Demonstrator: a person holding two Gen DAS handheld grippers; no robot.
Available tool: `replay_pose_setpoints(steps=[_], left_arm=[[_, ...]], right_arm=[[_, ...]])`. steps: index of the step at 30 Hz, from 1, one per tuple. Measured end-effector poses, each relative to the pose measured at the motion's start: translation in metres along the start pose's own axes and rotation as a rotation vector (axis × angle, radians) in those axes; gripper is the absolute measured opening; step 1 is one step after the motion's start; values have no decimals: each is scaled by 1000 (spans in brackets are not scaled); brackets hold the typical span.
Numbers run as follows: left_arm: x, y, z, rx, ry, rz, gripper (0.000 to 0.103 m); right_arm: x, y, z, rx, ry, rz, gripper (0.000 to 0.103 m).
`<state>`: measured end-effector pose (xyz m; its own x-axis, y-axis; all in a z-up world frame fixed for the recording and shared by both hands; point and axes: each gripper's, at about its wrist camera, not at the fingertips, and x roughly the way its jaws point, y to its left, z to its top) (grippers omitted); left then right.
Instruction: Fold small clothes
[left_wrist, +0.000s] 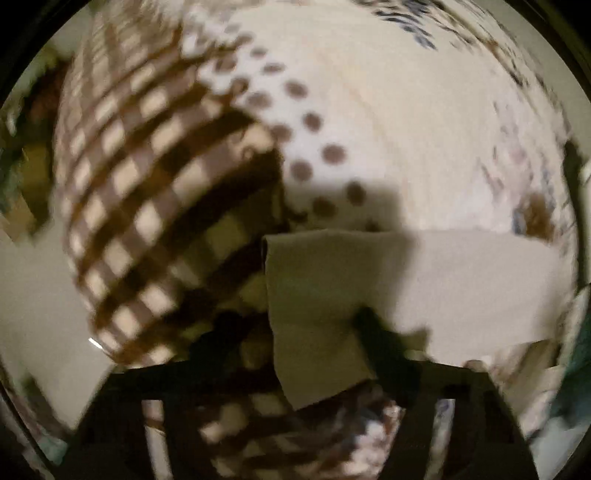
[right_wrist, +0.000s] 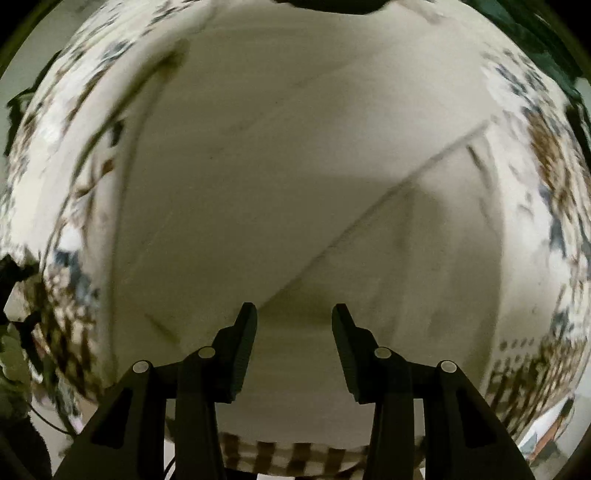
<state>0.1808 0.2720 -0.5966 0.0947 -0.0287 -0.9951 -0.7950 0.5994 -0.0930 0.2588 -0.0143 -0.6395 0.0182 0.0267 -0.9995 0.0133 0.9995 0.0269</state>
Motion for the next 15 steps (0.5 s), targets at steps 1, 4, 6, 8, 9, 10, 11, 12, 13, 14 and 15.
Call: replay_pose_setpoints(steps=[1, 4, 6, 8, 9, 10, 11, 12, 13, 14, 15], left_arm=[[-5, -6, -3, 37, -29, 36, 31], [-30, -18, -13, 97, -114, 103, 7], [-48, -18, -19, 95, -155, 109, 6], [-67, -18, -27, 87, -193, 114, 4], [-78, -17, -32, 85, -218, 117, 1], [-90, -16, -37, 89, -244, 110, 1], [-99, -19, -44, 98, -271, 110, 1], [-112, -24, -54, 111, -301, 108, 1], [-118, -33, -66, 124, -325, 105, 1], [-129, -42, -76, 151, -358, 97, 1], [-133, -48, -78, 172, -377, 92, 1]], right_arm=[[-3, -5, -2, -6, -18, -25, 44], [-11, -20, -10, -17, -68, -73, 44], [-13, -32, -20, -10, -81, -57, 45], [-7, -24, -20, -5, -70, -32, 45], [-3, -30, -16, -10, -61, -18, 45], [-4, -36, -20, -20, -55, -8, 44], [-8, -43, -23, -32, -57, 2, 44], [-11, -49, -26, -41, -68, 15, 44], [-14, -59, -29, -49, -77, 26, 44], [-18, -72, -33, -59, -86, 33, 44], [-18, -79, -35, -63, -91, 36, 44]])
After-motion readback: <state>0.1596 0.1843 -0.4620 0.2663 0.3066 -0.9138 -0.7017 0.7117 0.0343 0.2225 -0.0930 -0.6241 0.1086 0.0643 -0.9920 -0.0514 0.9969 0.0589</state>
